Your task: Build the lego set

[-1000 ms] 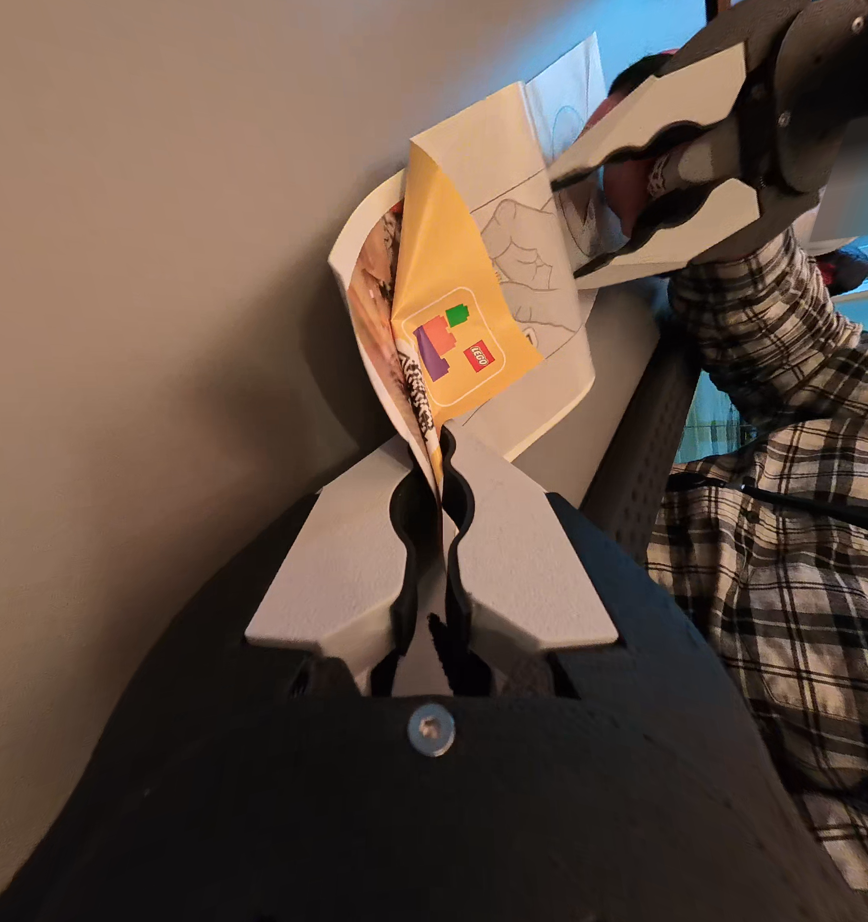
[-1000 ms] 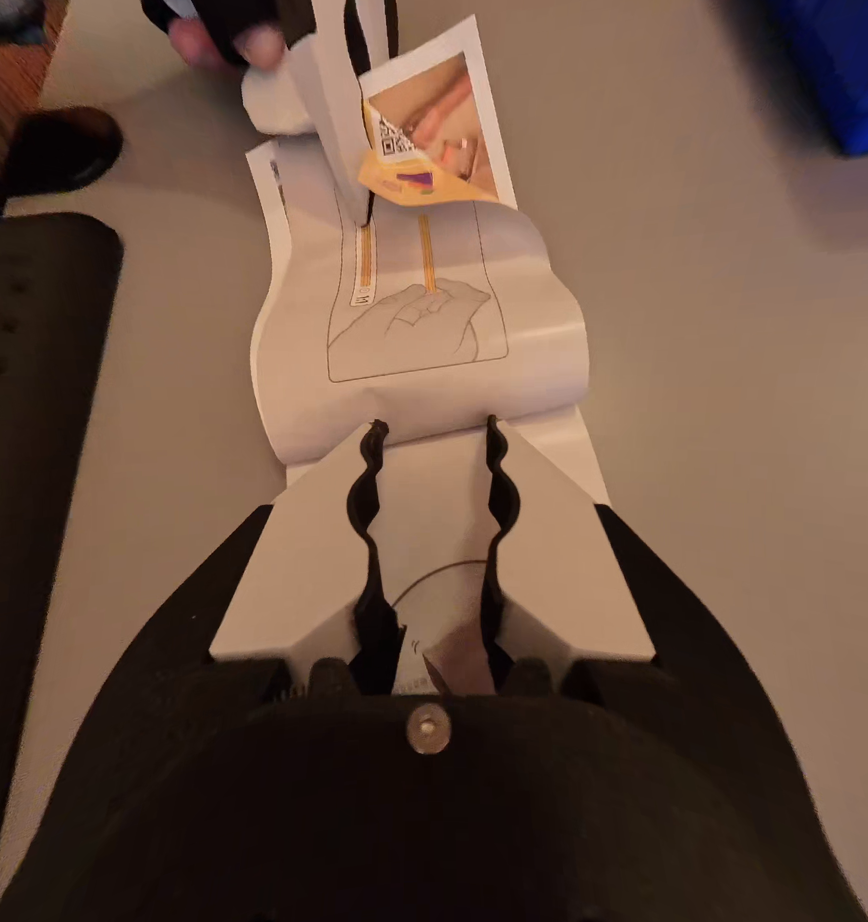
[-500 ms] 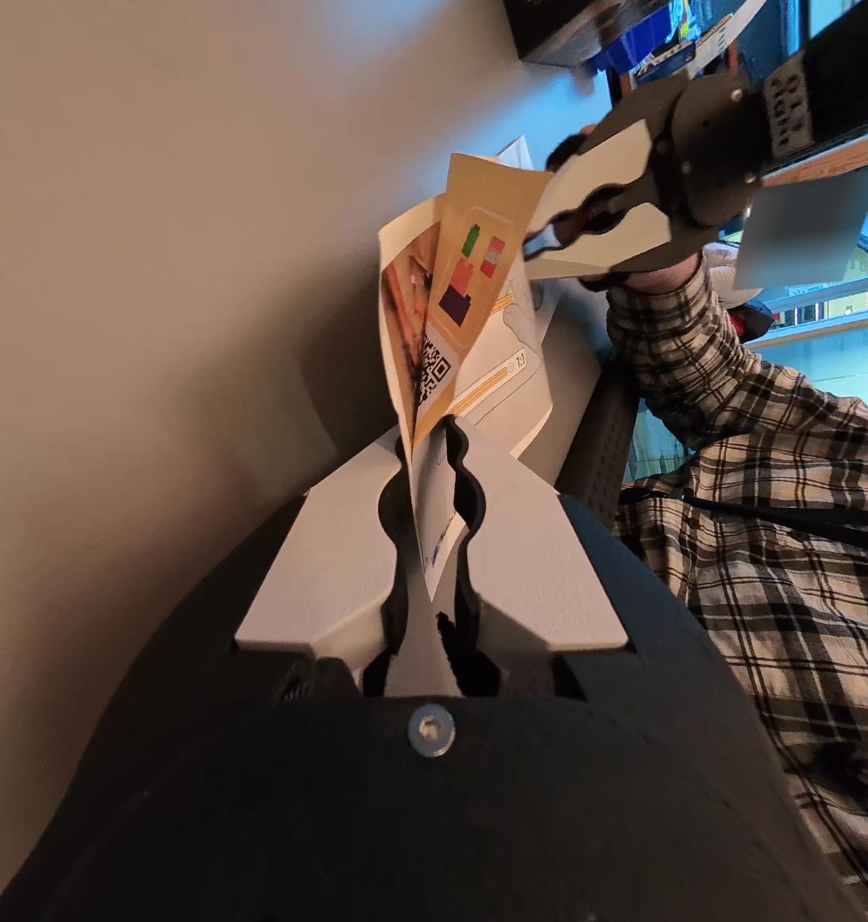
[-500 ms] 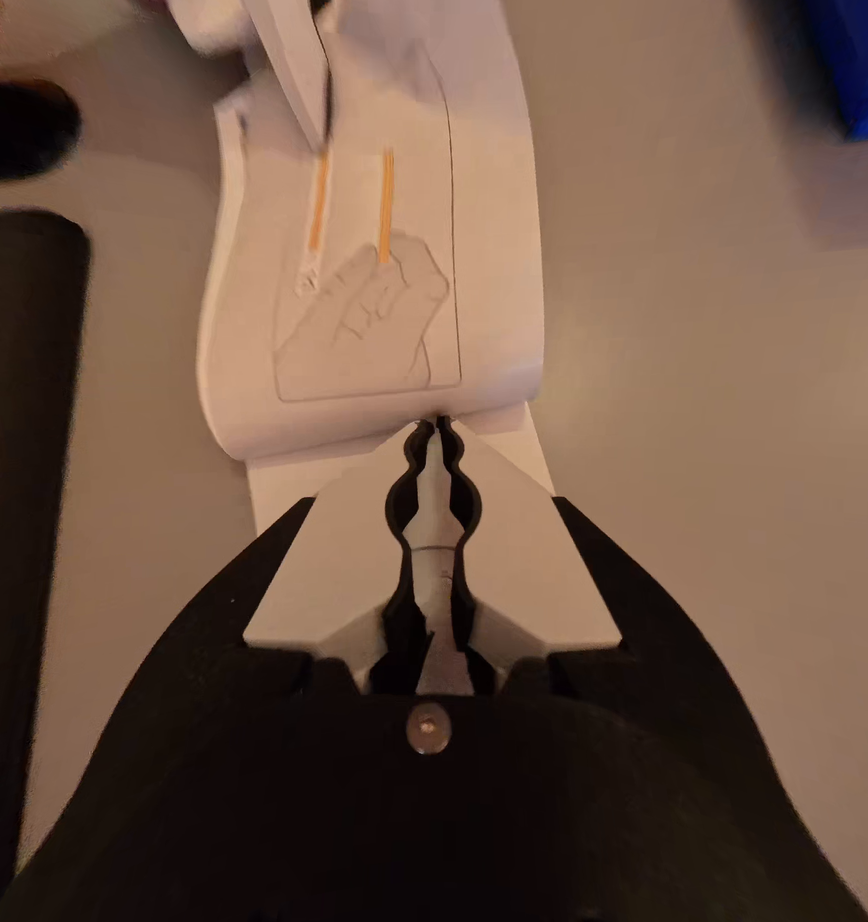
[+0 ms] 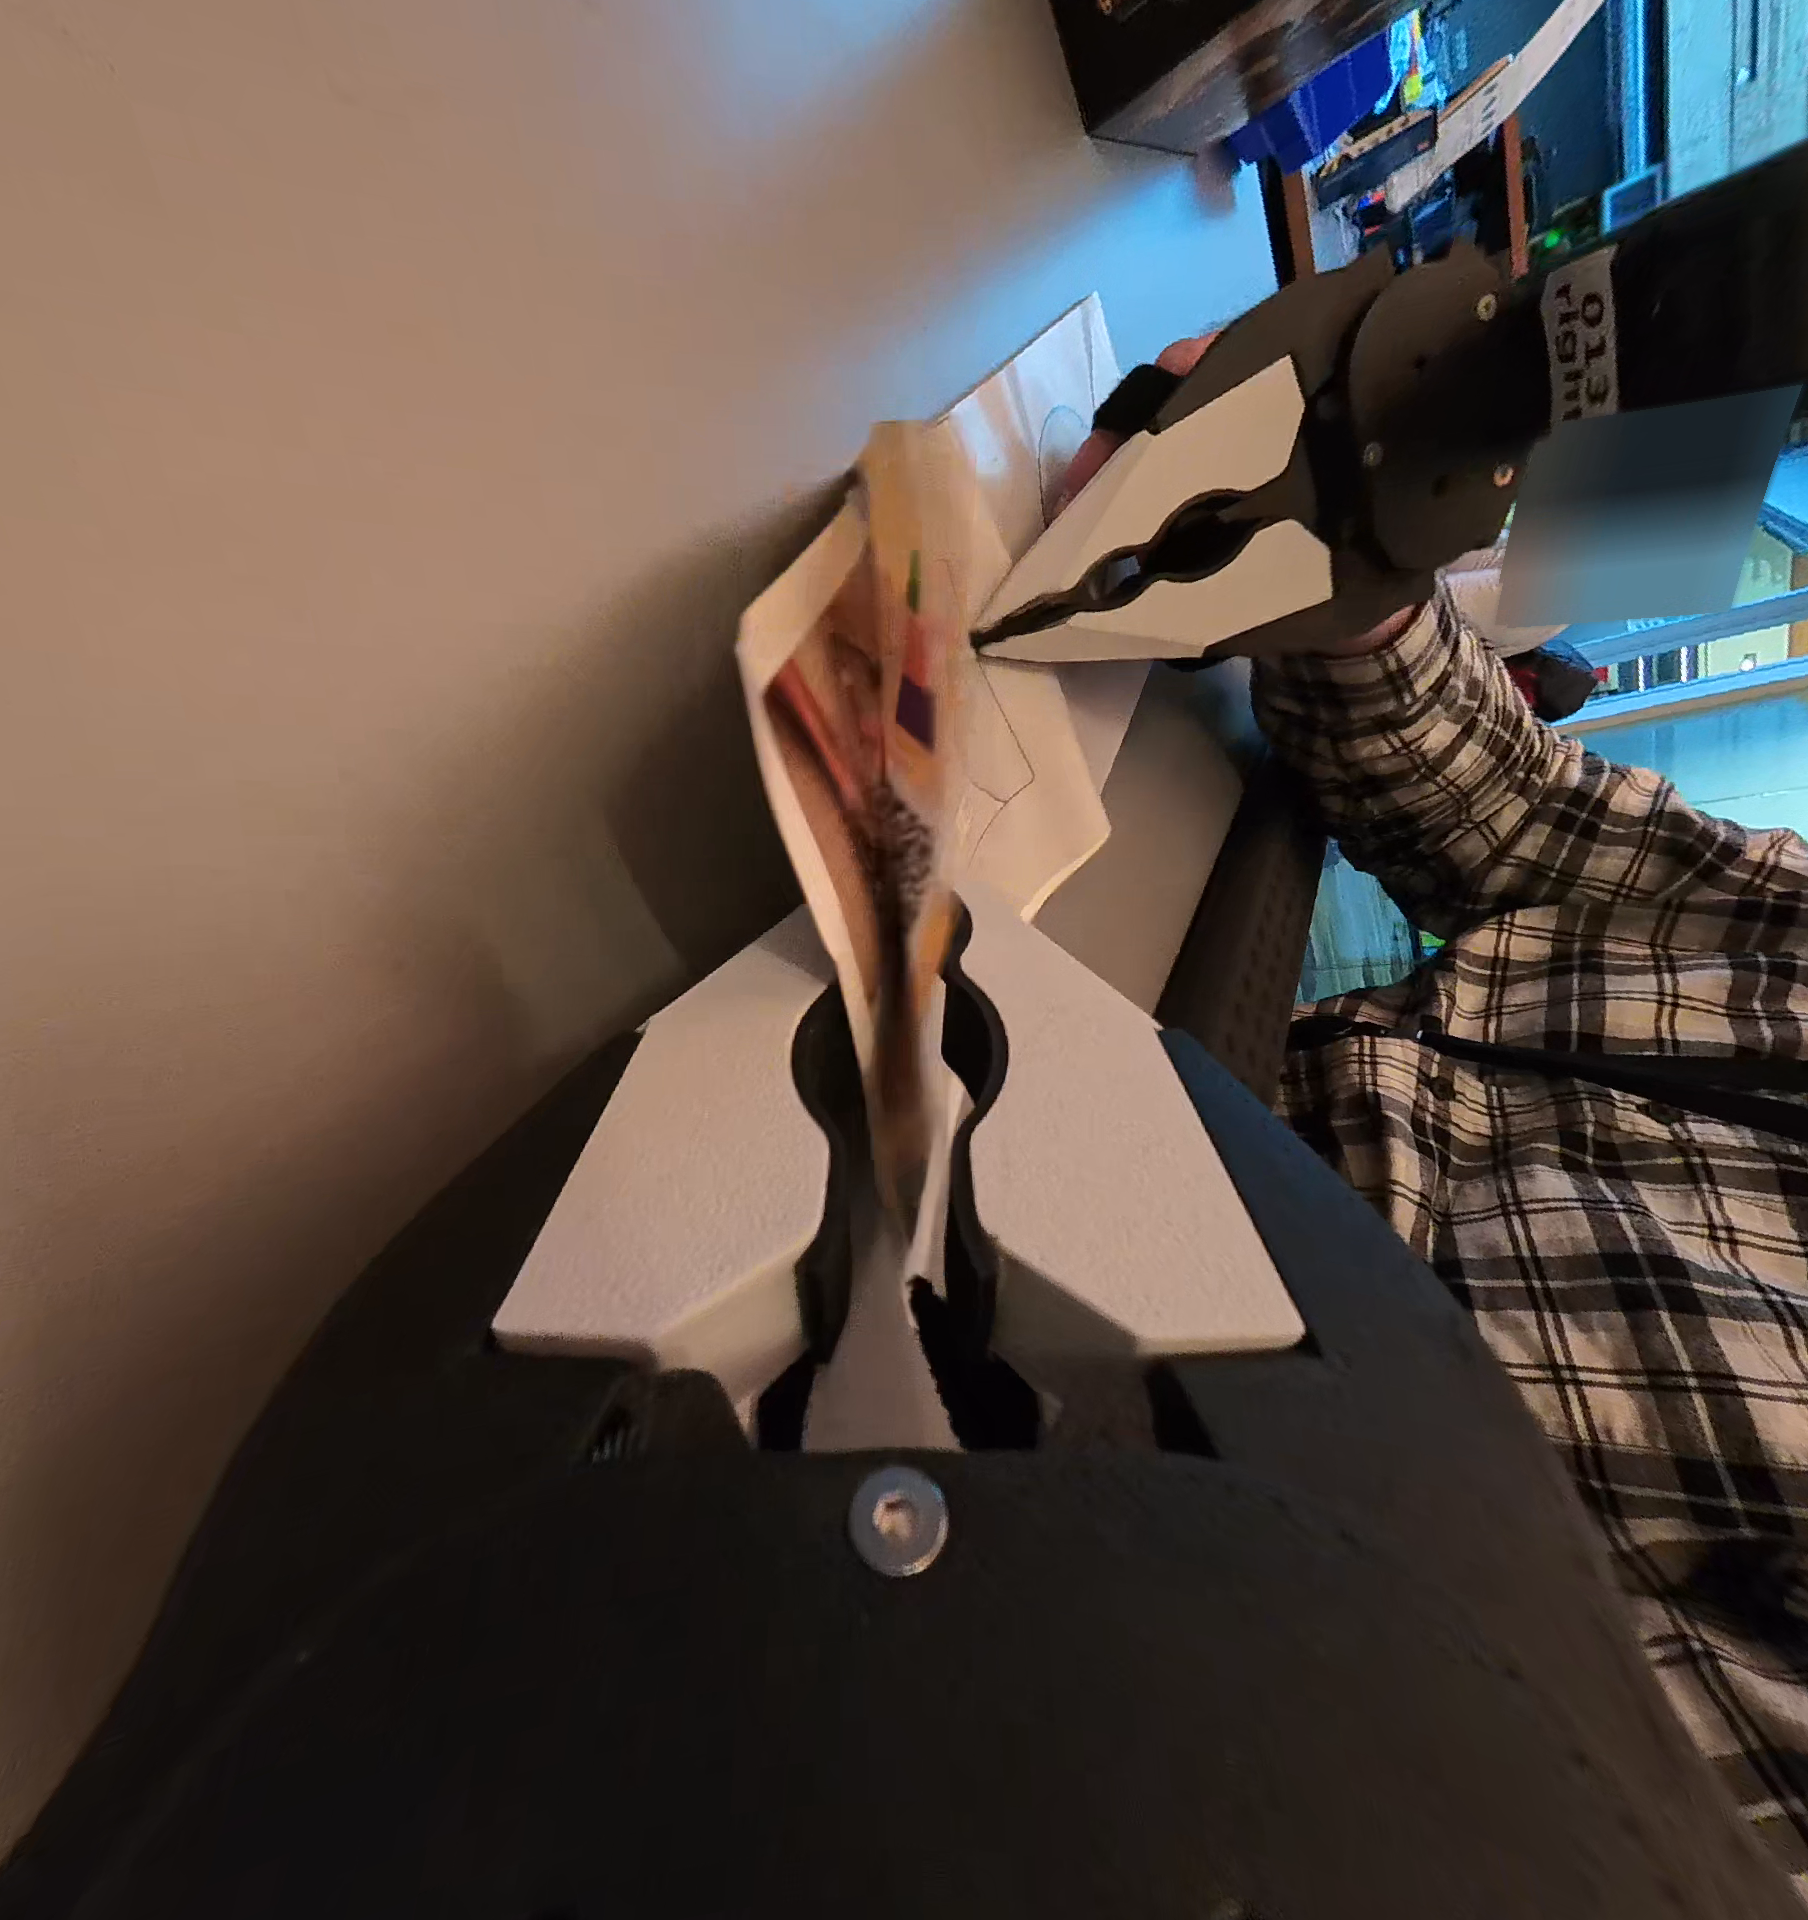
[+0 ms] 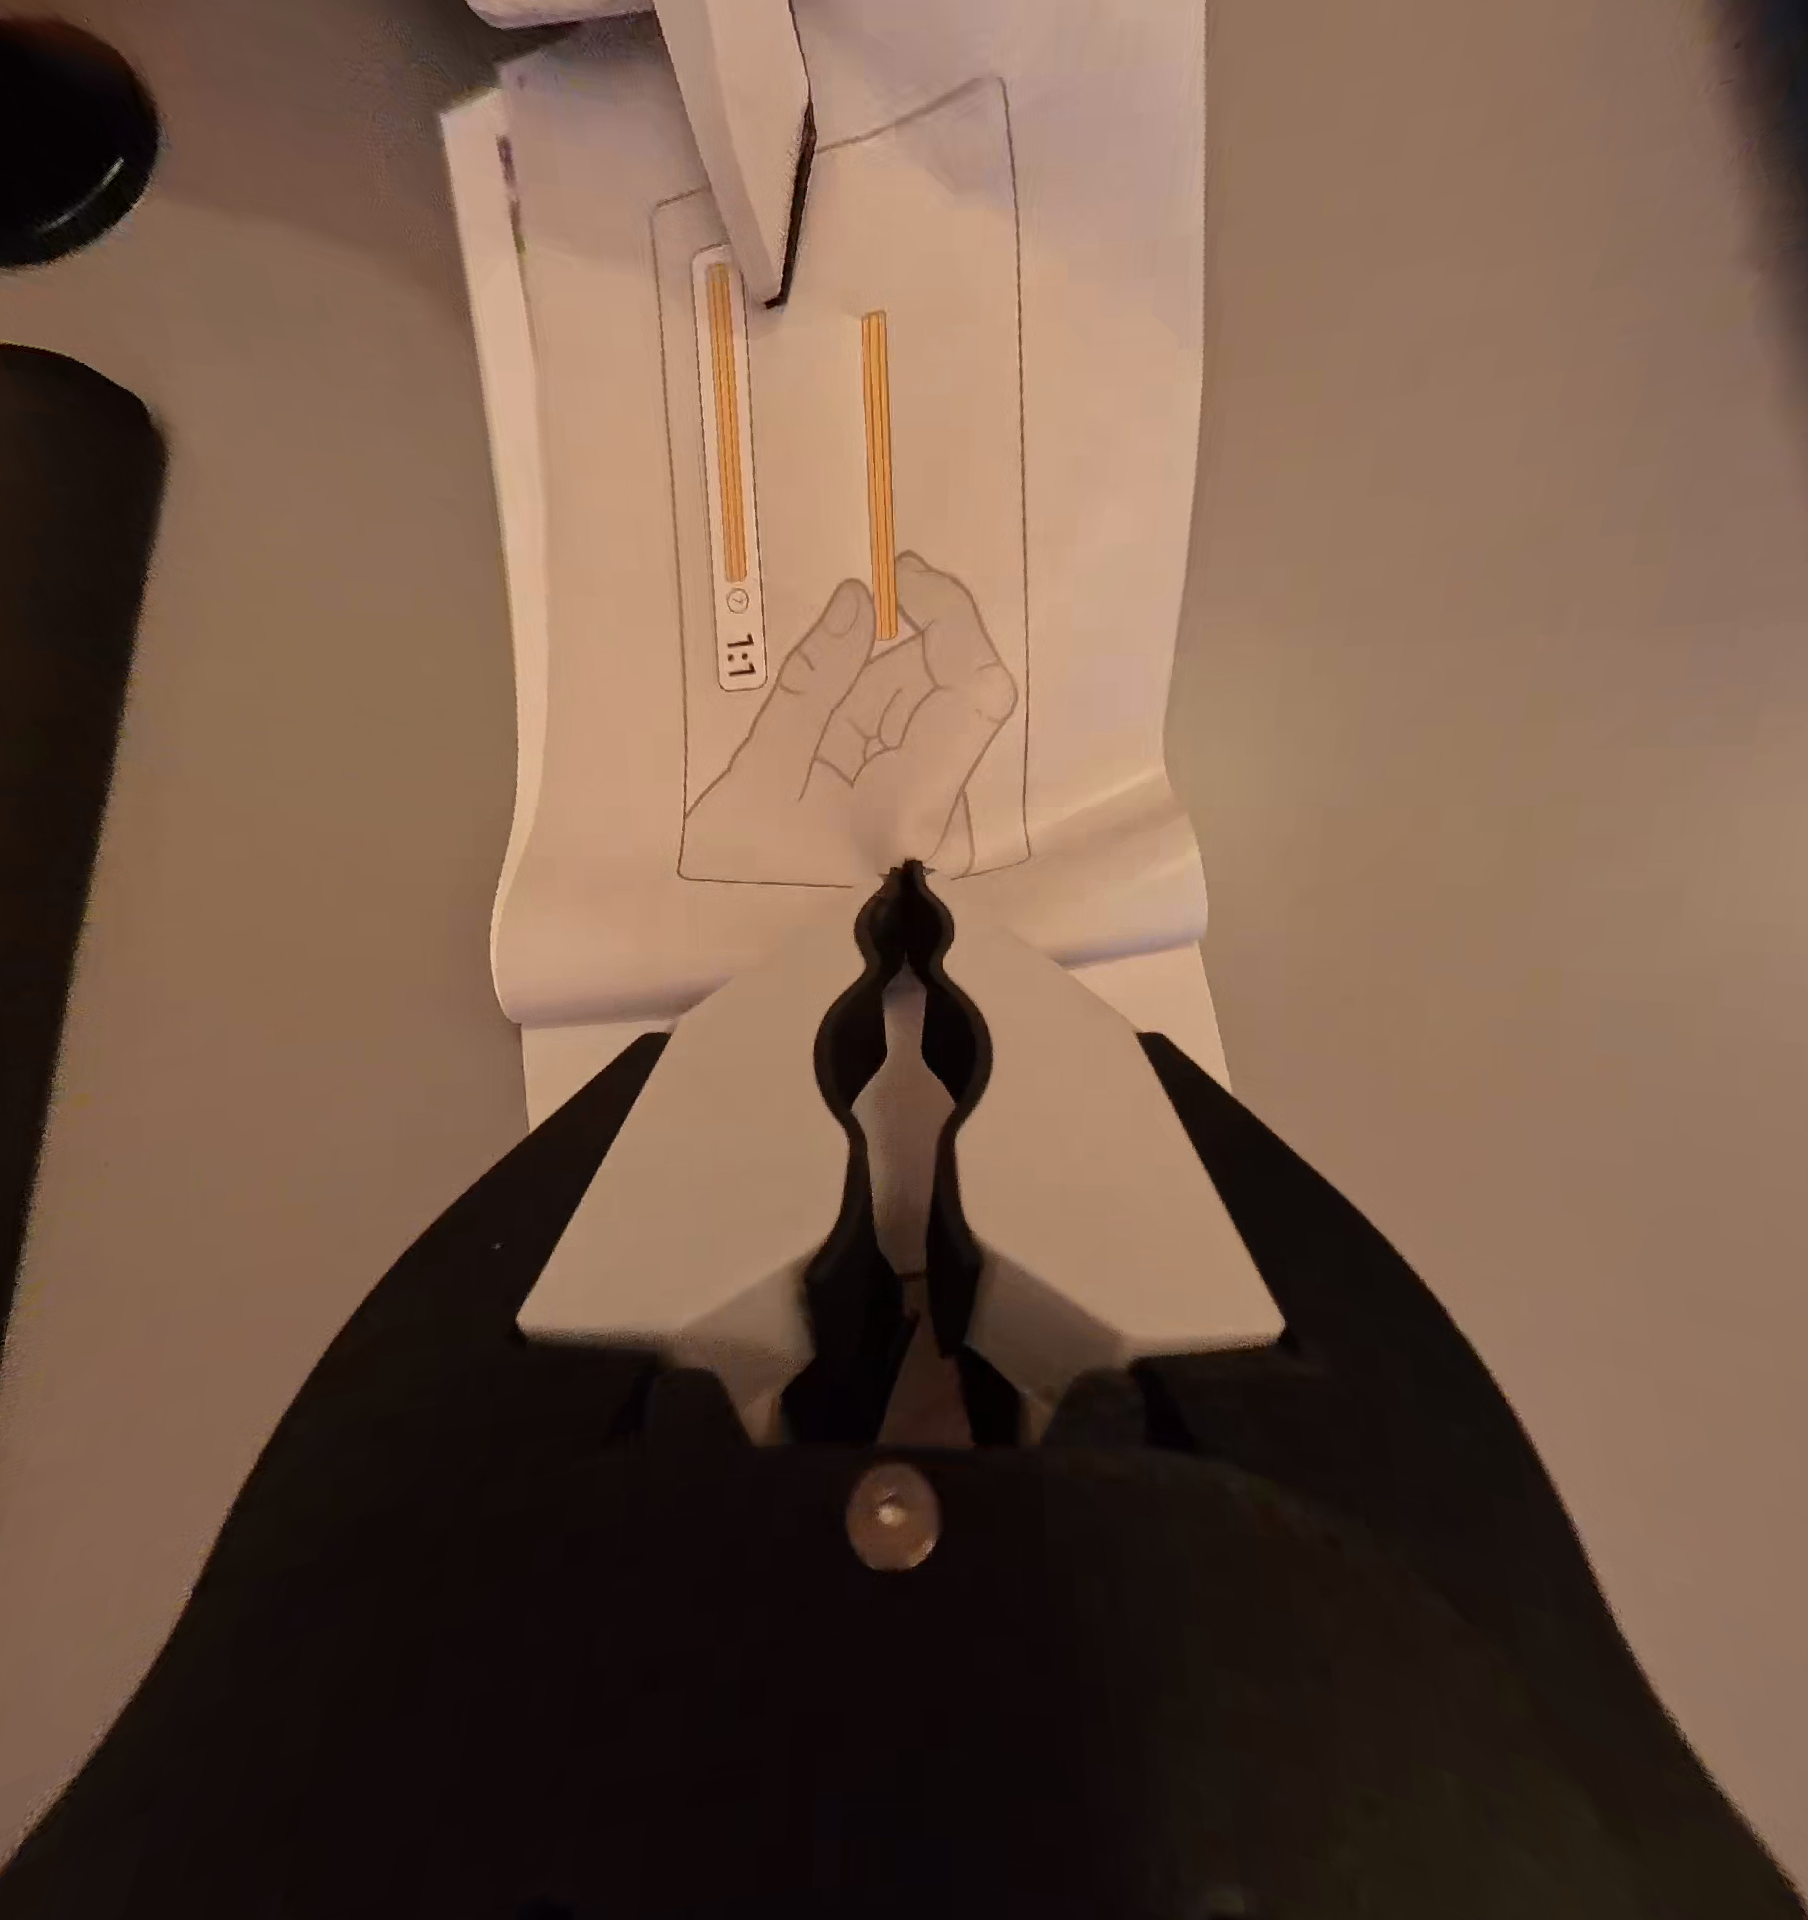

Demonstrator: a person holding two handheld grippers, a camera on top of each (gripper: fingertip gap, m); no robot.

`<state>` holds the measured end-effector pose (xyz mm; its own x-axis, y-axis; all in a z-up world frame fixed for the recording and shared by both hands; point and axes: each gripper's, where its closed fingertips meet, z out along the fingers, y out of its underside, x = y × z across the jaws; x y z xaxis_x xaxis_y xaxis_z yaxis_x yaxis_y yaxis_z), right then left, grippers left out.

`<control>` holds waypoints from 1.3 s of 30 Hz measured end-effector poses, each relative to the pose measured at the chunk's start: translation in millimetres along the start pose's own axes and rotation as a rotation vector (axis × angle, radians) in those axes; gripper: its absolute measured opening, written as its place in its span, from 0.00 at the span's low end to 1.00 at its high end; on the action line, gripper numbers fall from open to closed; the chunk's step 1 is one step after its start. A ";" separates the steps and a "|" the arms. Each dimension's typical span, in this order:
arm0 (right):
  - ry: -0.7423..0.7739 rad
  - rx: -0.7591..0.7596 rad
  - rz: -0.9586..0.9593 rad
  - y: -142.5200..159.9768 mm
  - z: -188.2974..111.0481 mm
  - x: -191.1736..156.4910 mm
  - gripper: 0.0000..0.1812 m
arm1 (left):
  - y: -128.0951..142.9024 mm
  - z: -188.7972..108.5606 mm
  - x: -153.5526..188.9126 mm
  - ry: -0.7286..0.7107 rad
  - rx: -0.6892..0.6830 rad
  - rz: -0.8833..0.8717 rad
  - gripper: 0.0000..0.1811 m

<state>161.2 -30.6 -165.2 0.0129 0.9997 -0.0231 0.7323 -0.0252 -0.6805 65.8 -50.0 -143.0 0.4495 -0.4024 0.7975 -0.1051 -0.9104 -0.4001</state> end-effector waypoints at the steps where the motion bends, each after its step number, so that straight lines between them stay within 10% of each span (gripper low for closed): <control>1: 0.004 -0.009 -0.002 0.3 0.2 0.0 0.00 | -0.2 -0.8 0.6 0.003 0.001 -0.001 0.03; 30: -0.055 0.080 0.164 -4.0 -14.9 12.6 0.00 | 6.3 -3.3 -6.0 0.002 0.020 -0.012 0.00; 39: -0.083 0.117 0.181 2.6 -19.3 14.0 0.00 | -9.9 -16.5 -0.8 0.061 0.117 -0.024 0.14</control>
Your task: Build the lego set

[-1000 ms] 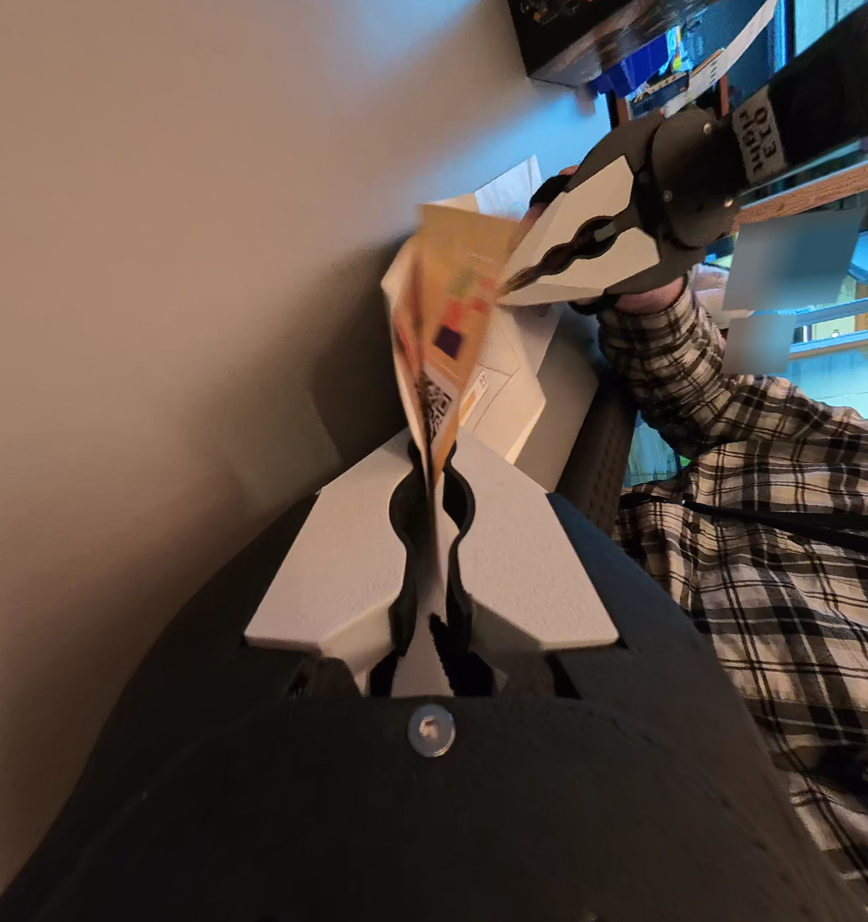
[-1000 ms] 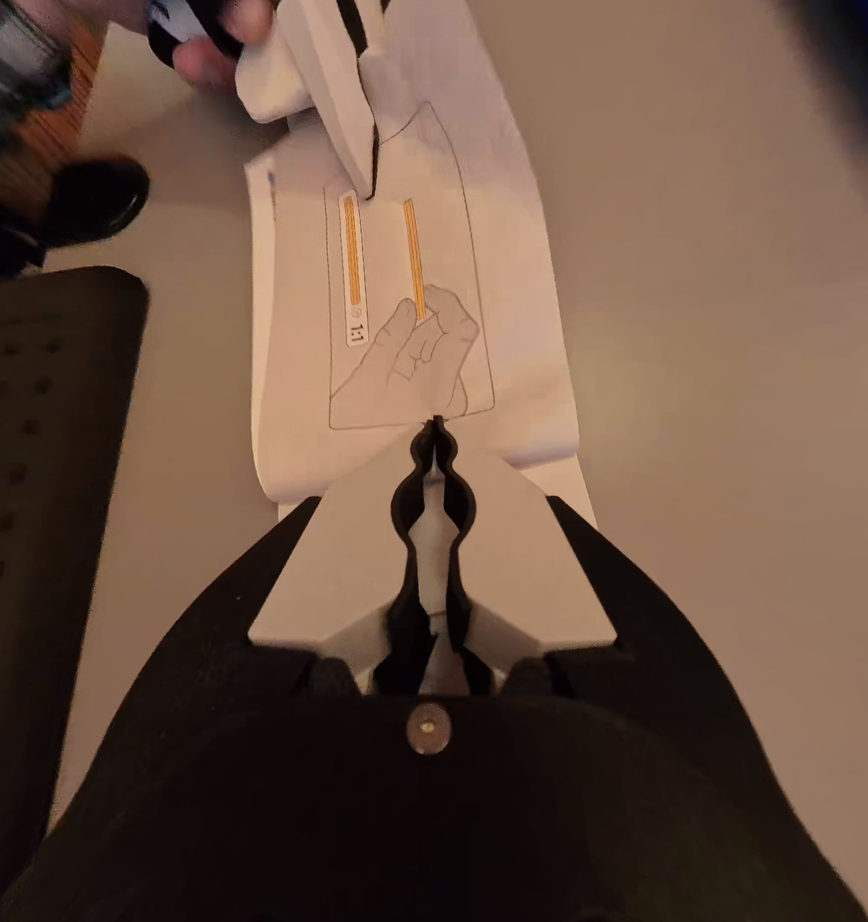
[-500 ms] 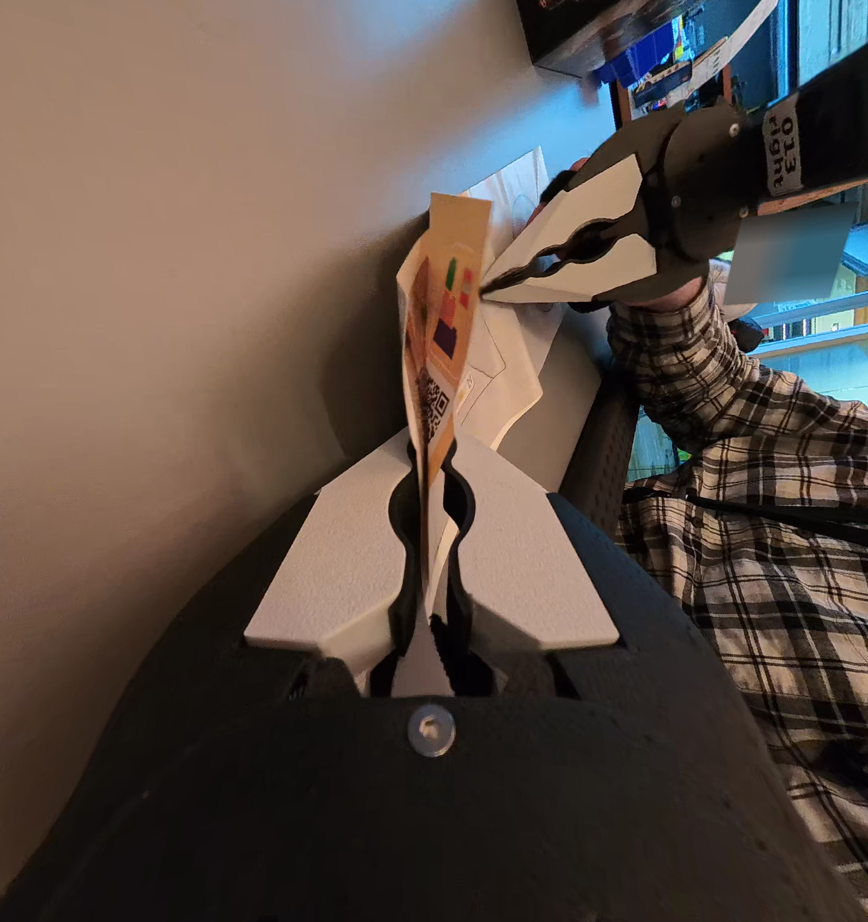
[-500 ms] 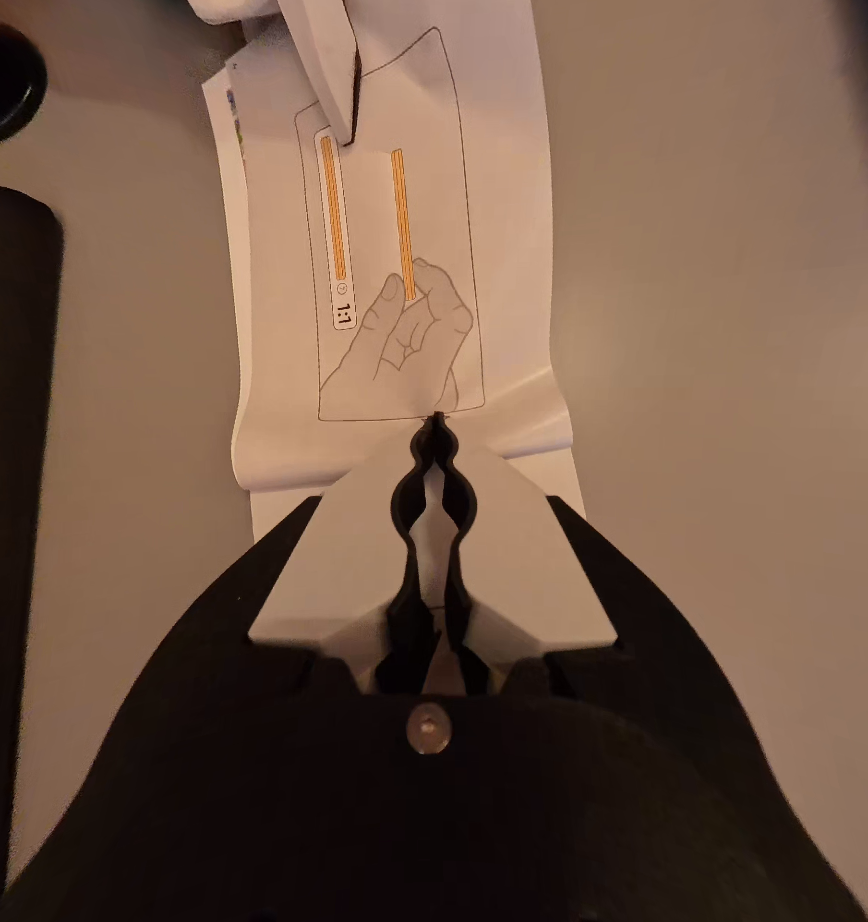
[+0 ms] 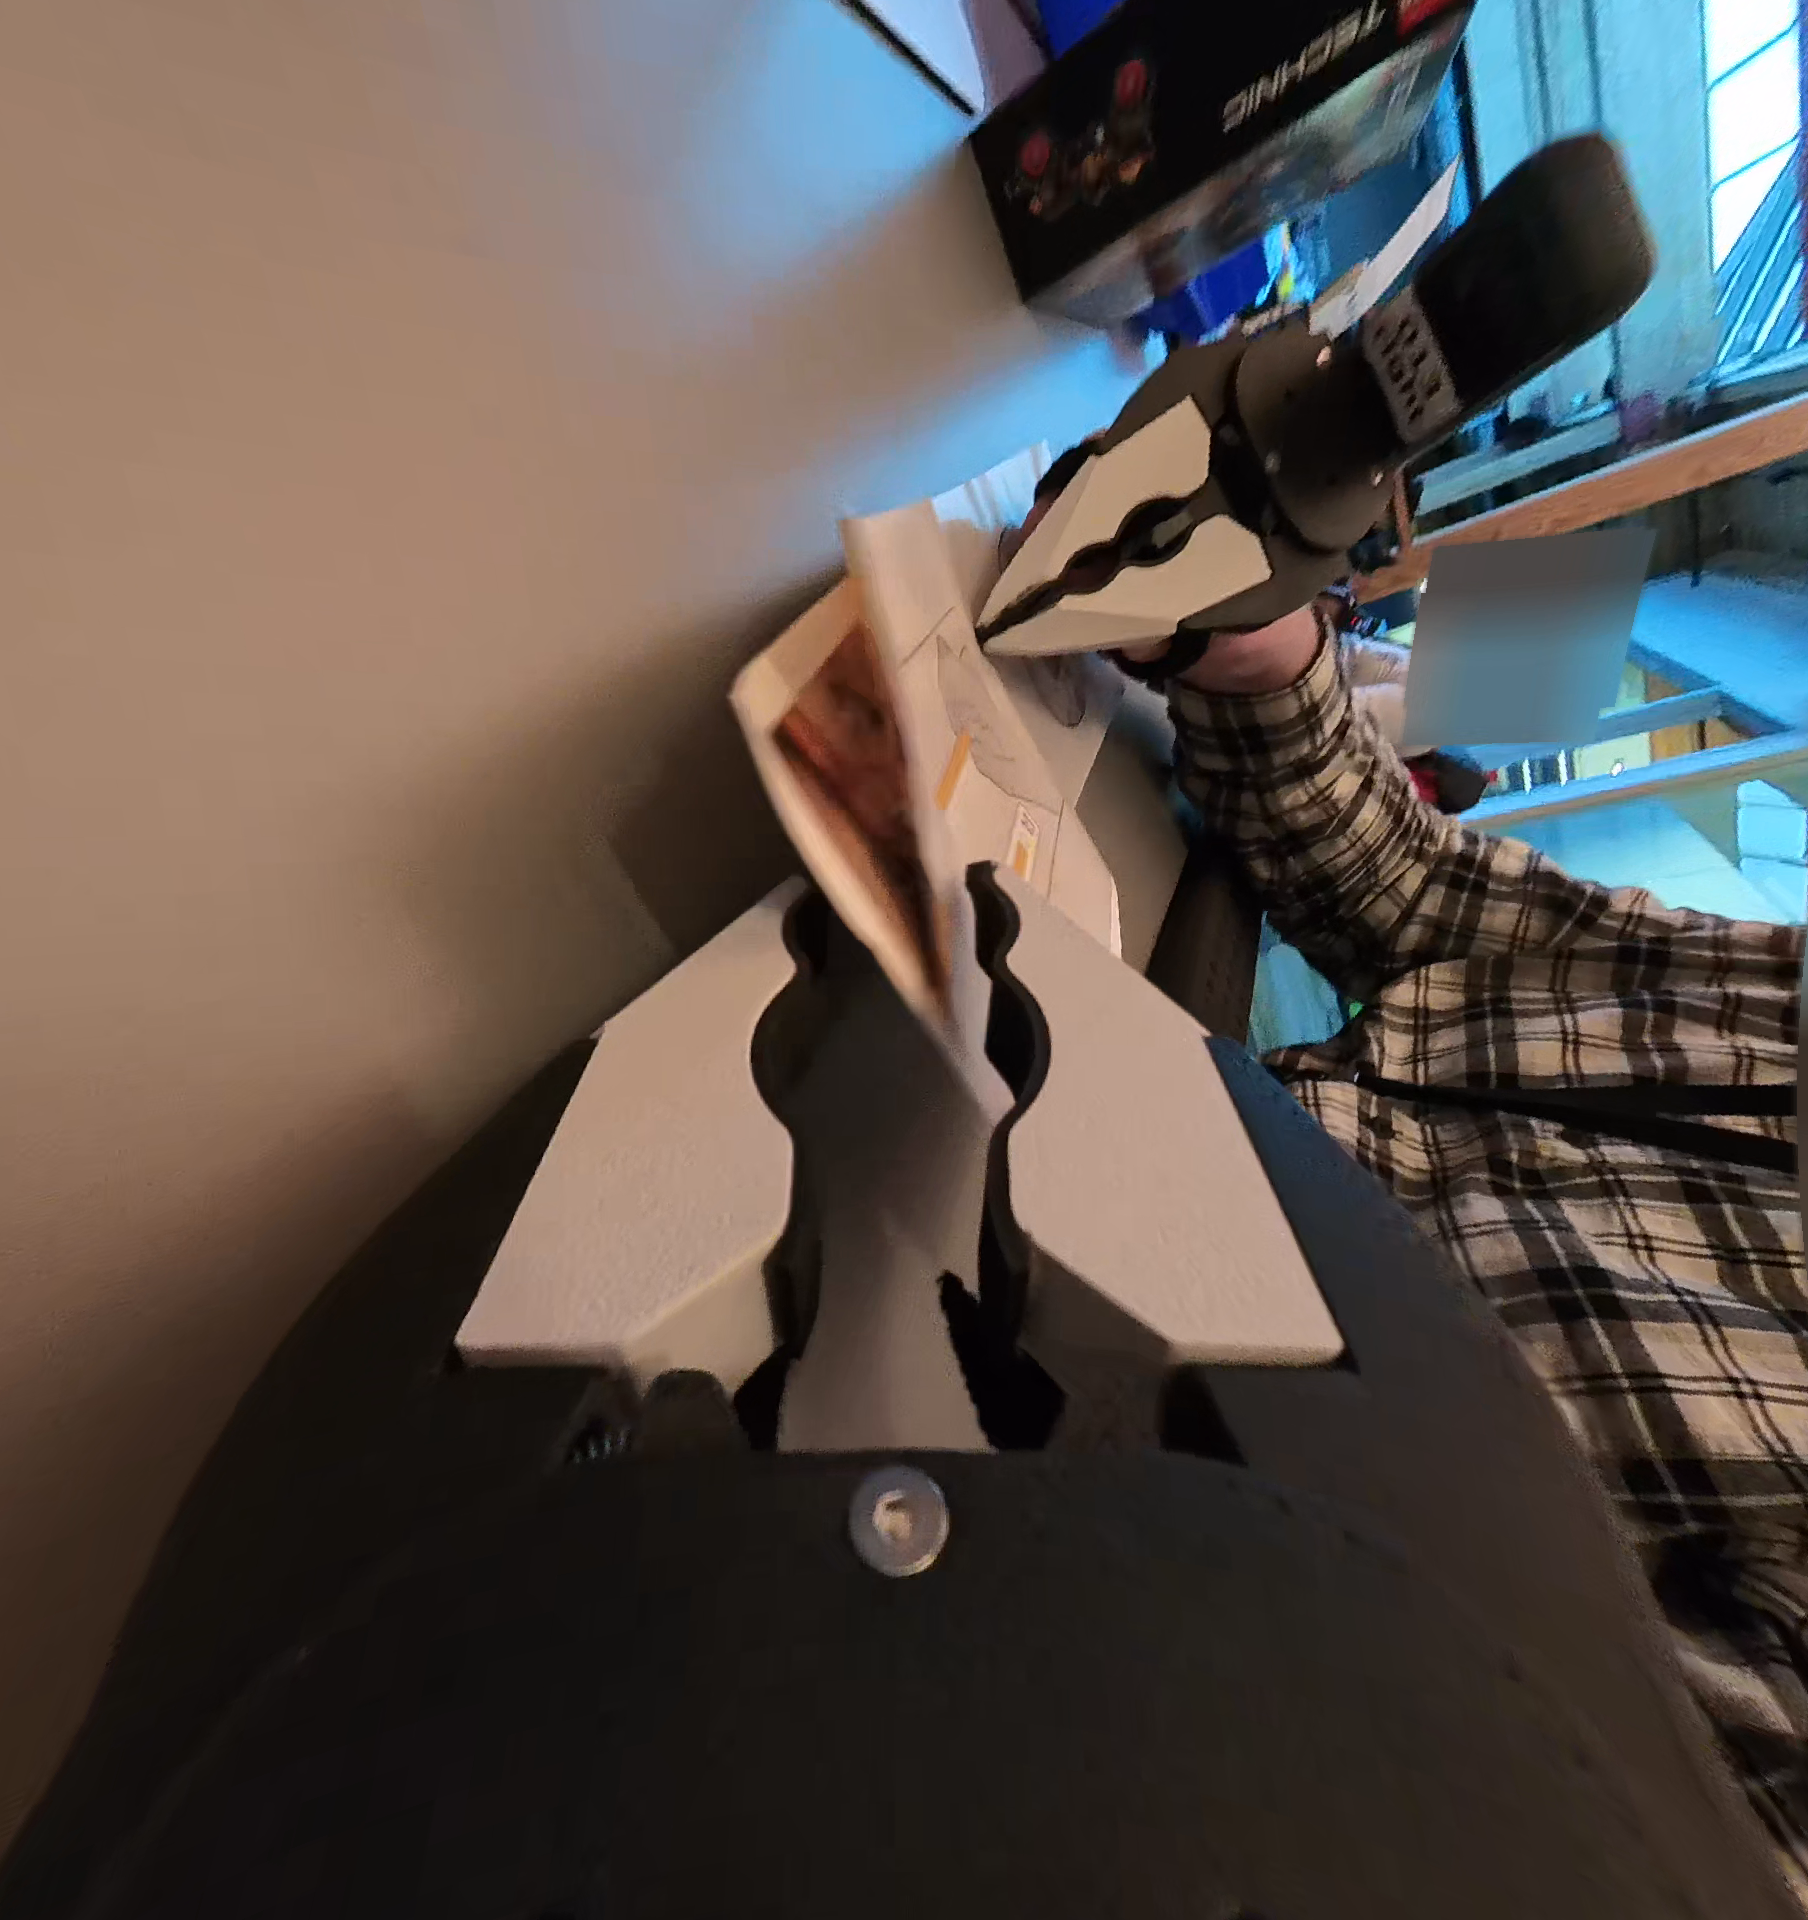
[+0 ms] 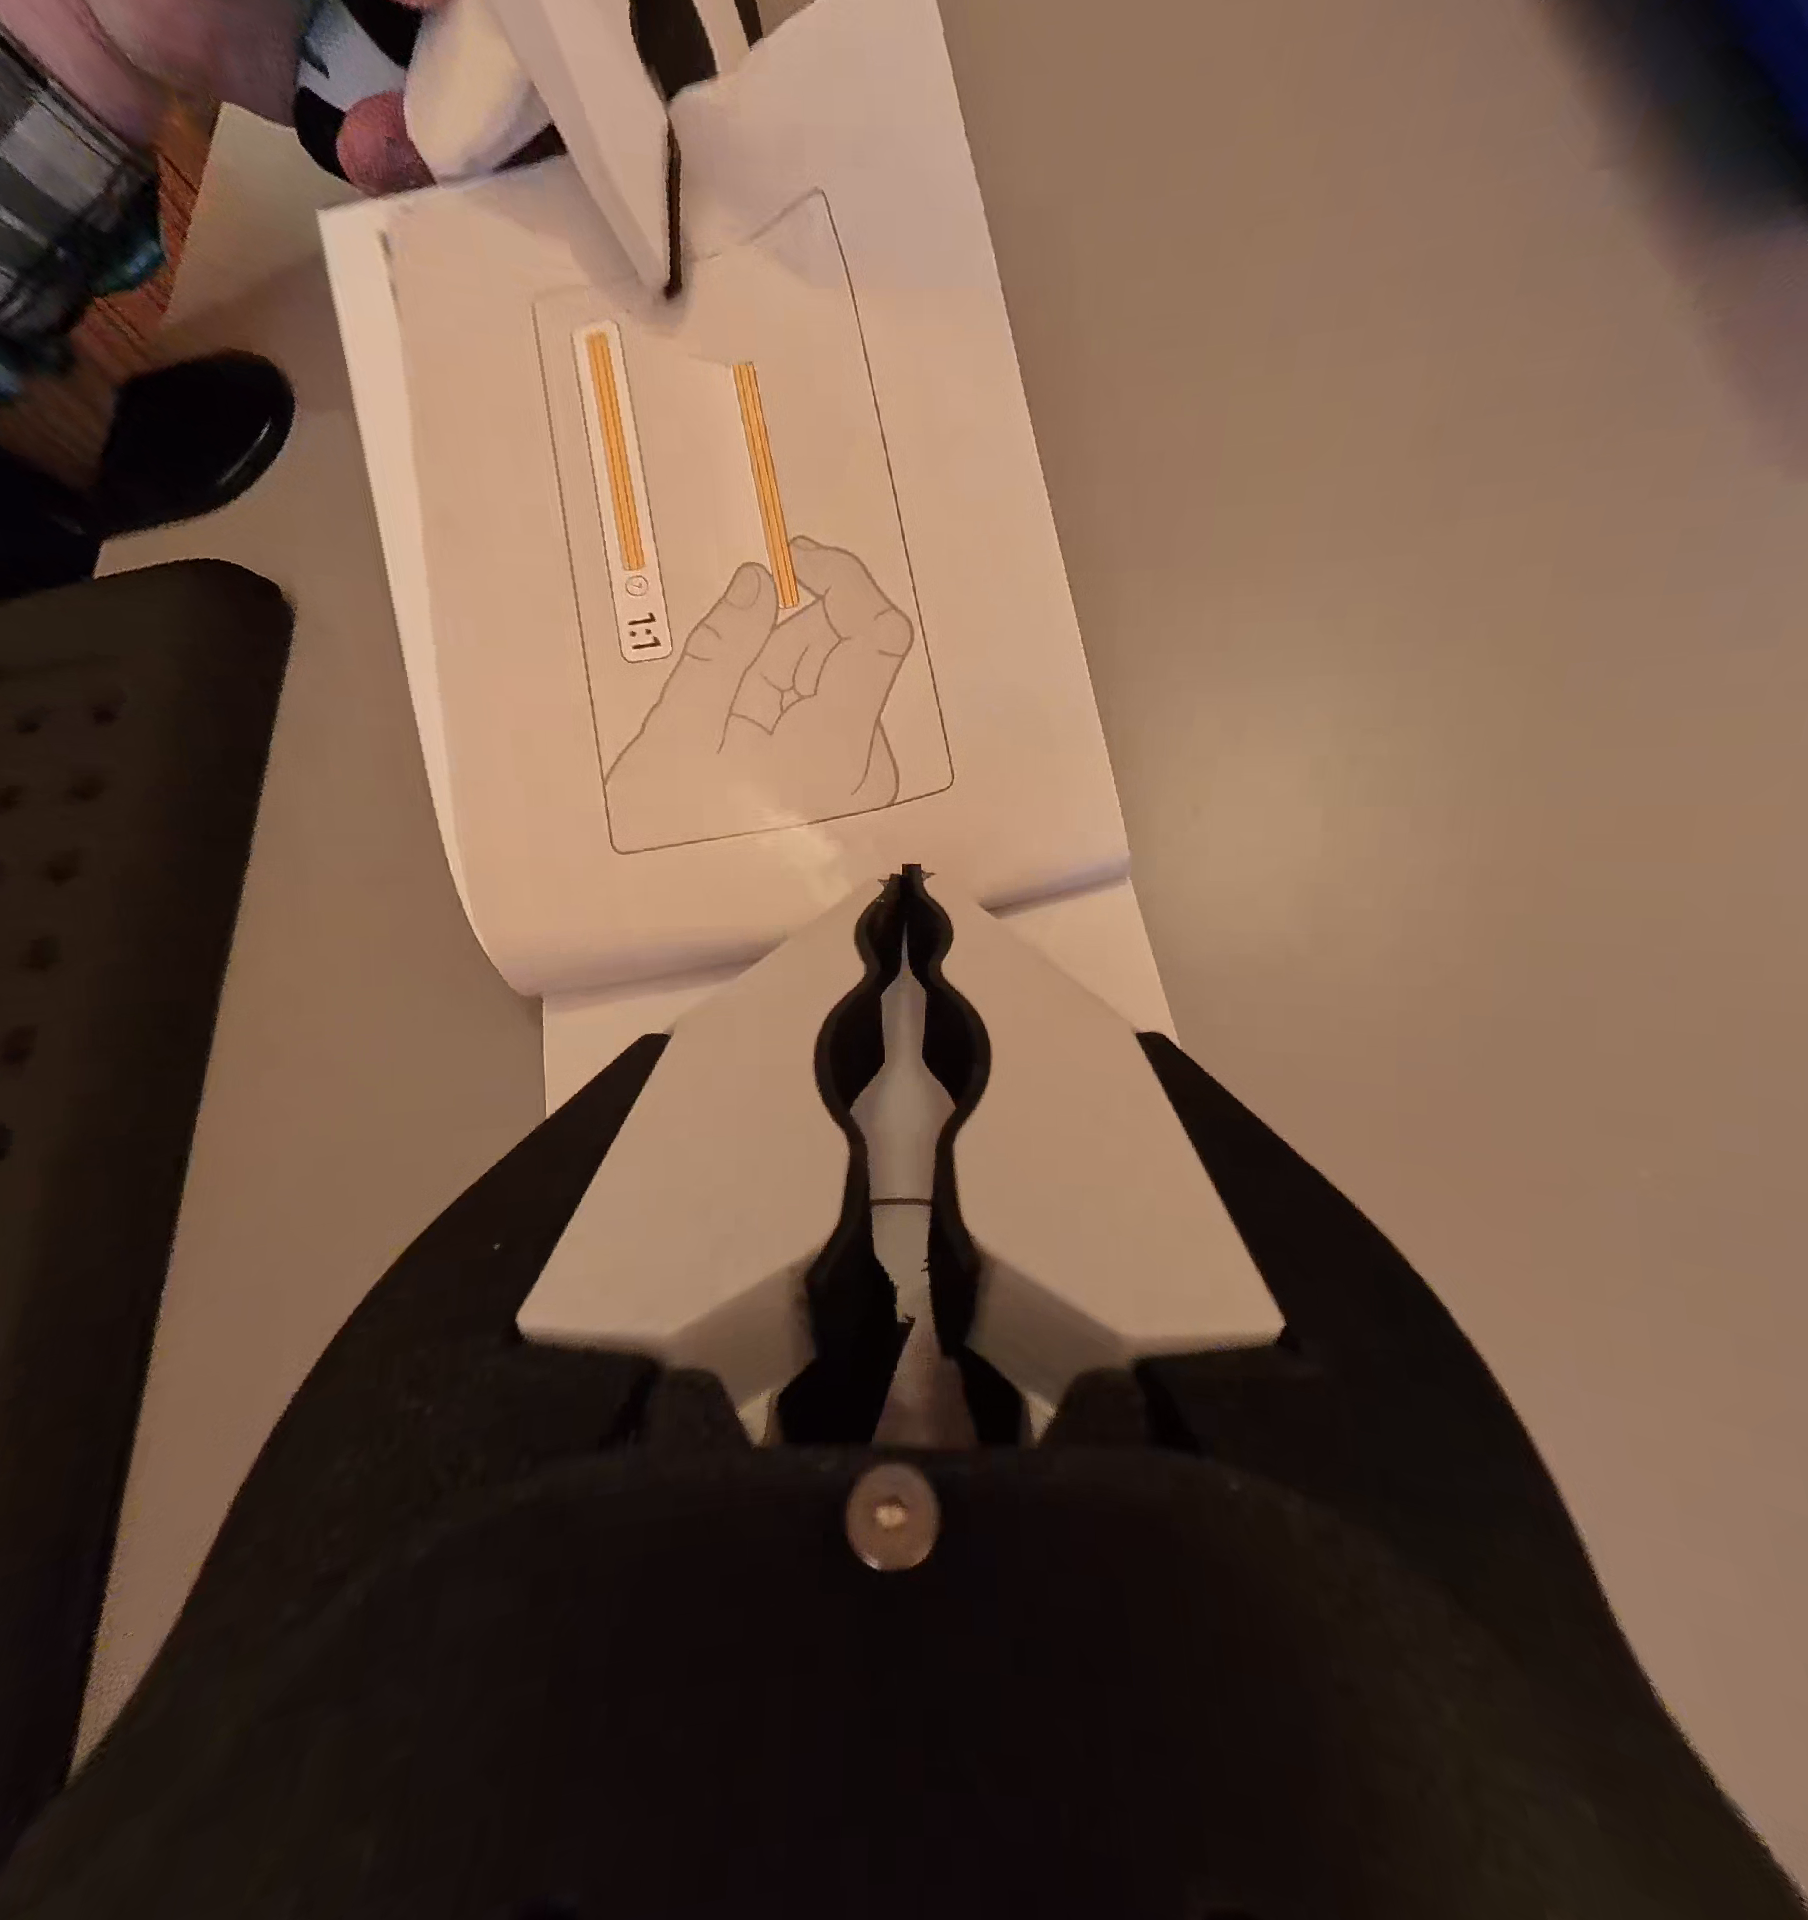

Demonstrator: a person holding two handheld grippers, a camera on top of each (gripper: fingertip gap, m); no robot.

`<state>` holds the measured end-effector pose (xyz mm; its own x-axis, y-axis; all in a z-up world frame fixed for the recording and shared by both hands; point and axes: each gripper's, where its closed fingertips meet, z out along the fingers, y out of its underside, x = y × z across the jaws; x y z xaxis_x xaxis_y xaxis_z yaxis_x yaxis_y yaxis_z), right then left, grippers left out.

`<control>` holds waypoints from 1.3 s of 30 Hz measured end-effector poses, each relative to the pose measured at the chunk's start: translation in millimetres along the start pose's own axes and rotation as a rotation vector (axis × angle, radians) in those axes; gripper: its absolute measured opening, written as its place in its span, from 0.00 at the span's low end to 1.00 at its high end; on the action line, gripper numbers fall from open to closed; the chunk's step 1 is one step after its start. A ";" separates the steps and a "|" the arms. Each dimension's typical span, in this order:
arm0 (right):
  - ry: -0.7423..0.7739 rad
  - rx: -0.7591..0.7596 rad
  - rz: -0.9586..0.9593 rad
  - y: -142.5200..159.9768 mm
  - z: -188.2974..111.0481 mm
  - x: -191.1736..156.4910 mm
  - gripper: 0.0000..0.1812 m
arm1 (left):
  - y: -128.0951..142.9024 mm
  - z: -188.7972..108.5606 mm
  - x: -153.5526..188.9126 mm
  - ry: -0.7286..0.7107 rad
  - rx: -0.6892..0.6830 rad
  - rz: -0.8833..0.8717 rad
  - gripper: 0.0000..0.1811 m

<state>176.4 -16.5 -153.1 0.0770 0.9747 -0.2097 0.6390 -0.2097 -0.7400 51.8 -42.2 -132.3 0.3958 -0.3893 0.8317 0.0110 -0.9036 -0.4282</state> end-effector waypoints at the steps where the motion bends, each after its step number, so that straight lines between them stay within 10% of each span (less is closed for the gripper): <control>1: 0.000 0.001 -0.001 0.0 -0.1 -0.1 0.00 | -3.4 -3.5 -1.0 0.000 0.024 -0.006 0.16; 12: 0.036 -0.001 -0.065 0.6 0.5 -0.9 0.00 | -39.8 -45.0 16.9 -0.125 0.232 0.177 0.23; 39: 0.126 -0.070 -0.206 5.0 6.3 -2.0 0.00 | -29.5 -37.9 10.4 -0.405 0.096 0.347 0.16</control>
